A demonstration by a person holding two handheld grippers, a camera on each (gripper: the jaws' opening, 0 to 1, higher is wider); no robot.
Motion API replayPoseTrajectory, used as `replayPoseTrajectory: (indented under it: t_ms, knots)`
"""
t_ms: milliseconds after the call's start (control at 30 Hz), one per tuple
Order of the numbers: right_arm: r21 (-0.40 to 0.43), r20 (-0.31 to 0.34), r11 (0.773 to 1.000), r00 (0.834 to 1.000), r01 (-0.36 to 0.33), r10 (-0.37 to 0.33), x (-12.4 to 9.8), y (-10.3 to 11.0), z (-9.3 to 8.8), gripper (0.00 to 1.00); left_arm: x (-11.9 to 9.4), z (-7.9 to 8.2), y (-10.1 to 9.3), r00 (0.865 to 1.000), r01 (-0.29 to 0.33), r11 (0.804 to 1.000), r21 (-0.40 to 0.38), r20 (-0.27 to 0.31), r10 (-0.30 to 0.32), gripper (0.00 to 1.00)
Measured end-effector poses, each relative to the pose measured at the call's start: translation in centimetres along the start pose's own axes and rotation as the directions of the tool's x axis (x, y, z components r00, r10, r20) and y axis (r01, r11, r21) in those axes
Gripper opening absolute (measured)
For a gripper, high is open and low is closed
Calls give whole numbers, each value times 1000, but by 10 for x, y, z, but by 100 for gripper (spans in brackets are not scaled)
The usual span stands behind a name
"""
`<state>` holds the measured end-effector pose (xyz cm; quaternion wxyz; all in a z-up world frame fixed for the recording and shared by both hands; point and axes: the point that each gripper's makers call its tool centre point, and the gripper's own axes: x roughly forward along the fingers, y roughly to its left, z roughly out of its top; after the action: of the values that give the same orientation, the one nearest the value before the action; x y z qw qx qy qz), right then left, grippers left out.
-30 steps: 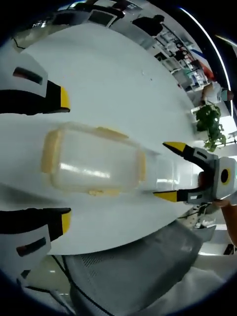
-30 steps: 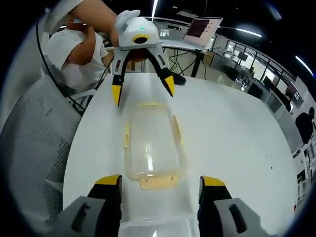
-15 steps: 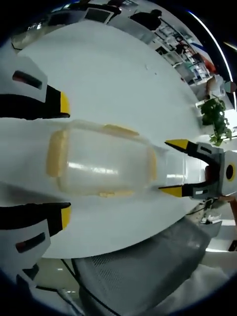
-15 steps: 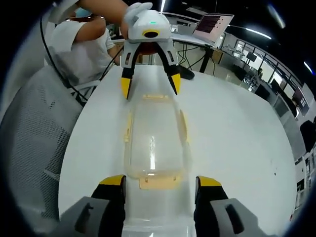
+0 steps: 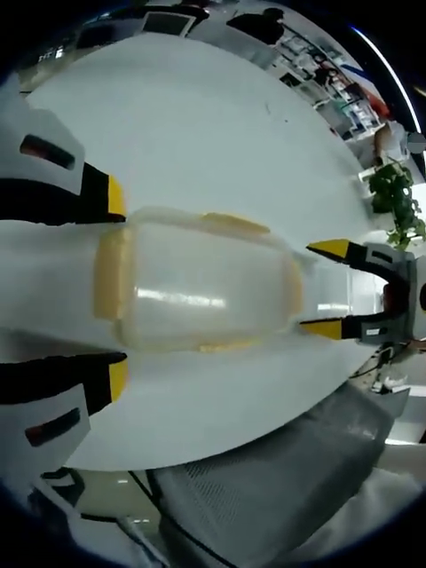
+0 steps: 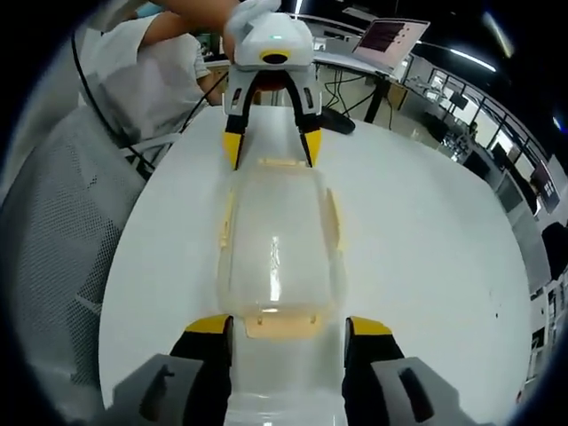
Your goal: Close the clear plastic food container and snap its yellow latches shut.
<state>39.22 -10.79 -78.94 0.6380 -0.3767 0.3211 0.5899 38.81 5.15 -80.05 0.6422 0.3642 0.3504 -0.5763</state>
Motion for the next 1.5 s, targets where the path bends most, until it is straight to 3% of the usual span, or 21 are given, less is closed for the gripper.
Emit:
replayPoseTrajectory:
  t_ms: [467, 600, 800, 1267, 1500]
  knots:
    - [-20, -27, 999, 999, -38, 37, 7, 1, -2, 40, 1, 0, 2, 999, 37, 999, -38, -4, -37, 50]
    - [-36, -39, 998, 998, -55, 54, 9, 3, -4, 37, 1, 0, 3, 999, 43, 998, -34, -5, -44, 49]
    - [-32, -71, 995, 994, -91, 88, 12, 6, -10, 38, 2, 0, 0, 998, 68, 998, 0, -11, -68, 40]
    - [-21, -96, 994, 990, -111, 108, 13, 9, -11, 37, 3, 0, 0, 998, 60, 998, -6, -35, -60, 40]
    - [-31, -99, 995, 991, -93, 90, 12, 8, -8, 37, 2, -1, 0, 995, 58, 998, 35, -77, -56, 38]
